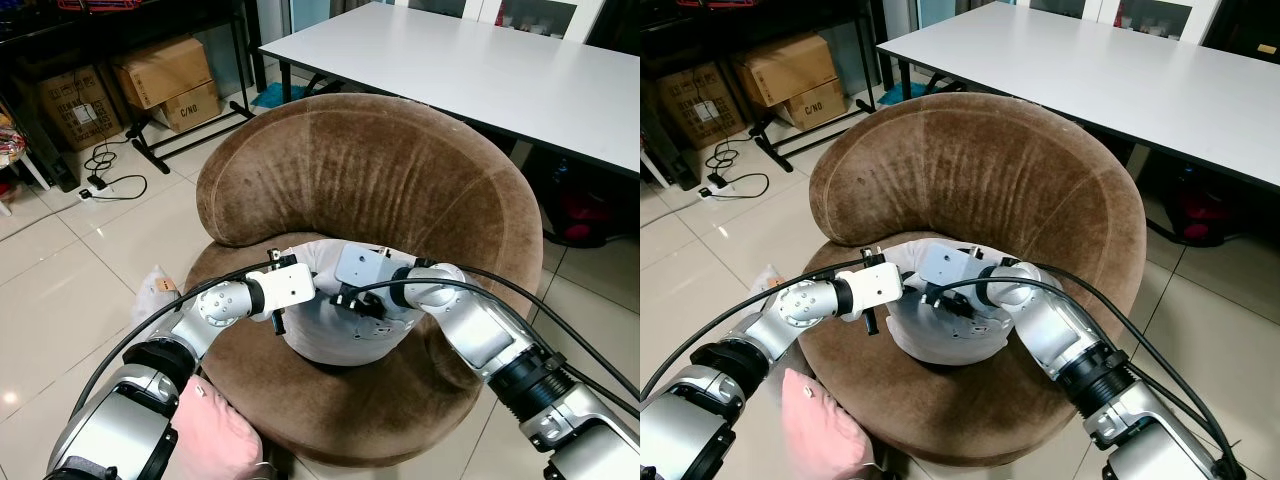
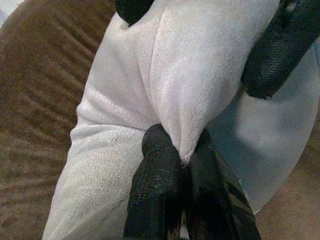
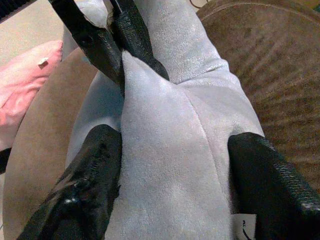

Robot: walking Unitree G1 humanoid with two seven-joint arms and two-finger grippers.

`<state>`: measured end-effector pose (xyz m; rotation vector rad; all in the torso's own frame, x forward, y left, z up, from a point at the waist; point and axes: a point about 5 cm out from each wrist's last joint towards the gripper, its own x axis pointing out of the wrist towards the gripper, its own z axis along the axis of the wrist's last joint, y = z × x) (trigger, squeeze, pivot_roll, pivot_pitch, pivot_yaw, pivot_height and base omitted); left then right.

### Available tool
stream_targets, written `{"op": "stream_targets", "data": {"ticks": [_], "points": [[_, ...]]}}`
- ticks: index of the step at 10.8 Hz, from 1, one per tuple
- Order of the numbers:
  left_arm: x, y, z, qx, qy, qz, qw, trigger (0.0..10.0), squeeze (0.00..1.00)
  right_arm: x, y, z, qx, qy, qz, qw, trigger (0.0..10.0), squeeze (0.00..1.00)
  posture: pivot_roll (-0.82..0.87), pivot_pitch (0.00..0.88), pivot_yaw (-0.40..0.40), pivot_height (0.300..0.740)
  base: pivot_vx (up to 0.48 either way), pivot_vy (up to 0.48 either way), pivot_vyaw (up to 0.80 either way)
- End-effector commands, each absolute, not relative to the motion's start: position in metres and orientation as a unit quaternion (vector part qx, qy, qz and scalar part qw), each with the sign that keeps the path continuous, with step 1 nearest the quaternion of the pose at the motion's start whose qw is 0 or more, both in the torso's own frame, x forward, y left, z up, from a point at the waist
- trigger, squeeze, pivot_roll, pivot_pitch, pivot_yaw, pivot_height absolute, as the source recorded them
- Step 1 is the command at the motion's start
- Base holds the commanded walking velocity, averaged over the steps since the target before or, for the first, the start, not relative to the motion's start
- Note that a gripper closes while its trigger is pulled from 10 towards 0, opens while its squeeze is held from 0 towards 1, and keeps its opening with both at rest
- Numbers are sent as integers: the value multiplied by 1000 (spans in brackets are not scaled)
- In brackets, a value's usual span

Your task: Move the pillow to the sofa from floor

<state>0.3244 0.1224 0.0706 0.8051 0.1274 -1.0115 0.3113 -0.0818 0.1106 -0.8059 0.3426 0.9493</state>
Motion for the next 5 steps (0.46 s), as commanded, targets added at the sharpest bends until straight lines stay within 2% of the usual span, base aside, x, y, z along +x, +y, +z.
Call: {"op": "stream_targets", "data": {"ticks": [1, 5], "points": [[321, 125, 65, 385, 77, -479, 786, 0, 0, 312, -84, 110, -368, 158, 439, 804, 0, 0, -139, 0, 81, 740, 0, 0, 0], [321, 128, 66, 384, 76, -475, 788, 0, 0, 311, -78, 109, -359, 154, 444, 806, 0, 0, -134, 0, 79, 740, 0, 0, 0]]}}
